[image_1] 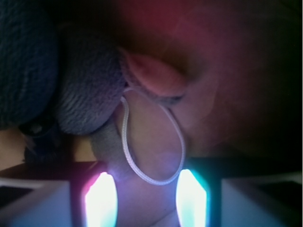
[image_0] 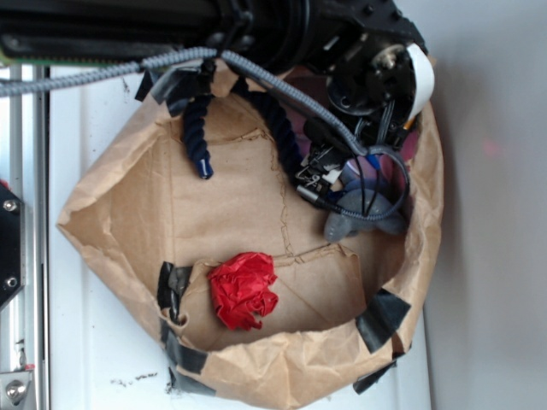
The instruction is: Grab the blue rope.
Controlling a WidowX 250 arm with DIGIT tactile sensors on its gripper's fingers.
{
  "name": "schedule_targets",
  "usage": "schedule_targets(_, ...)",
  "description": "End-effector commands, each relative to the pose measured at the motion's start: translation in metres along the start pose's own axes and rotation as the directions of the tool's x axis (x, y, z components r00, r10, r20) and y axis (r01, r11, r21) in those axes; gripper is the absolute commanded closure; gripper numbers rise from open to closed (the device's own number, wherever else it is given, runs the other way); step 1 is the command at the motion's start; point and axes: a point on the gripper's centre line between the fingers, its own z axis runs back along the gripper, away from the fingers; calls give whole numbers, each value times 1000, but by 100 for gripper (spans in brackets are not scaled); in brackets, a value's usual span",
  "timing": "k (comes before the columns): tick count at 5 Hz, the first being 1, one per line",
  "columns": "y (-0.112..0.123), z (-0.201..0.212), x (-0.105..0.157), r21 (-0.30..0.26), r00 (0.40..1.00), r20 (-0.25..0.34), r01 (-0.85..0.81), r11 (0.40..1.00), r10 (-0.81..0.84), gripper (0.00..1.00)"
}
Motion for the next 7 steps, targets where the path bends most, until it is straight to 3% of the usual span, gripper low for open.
schedule_targets(1,2,38,-14,-28,998,69,-5,1000,7,0)
schedule_targets(3,-9,66,-21,-41,990,140,13,999,-7,0)
schedule_targets(4,-25,72,-23,-57,991,130,48,997,-40,0)
schedule_targets(5,-37,52,-26,-7,993,100,65,998,-64,0)
schedule_targets(7,-34,13,-15,20,998,33,50,999,-51,0)
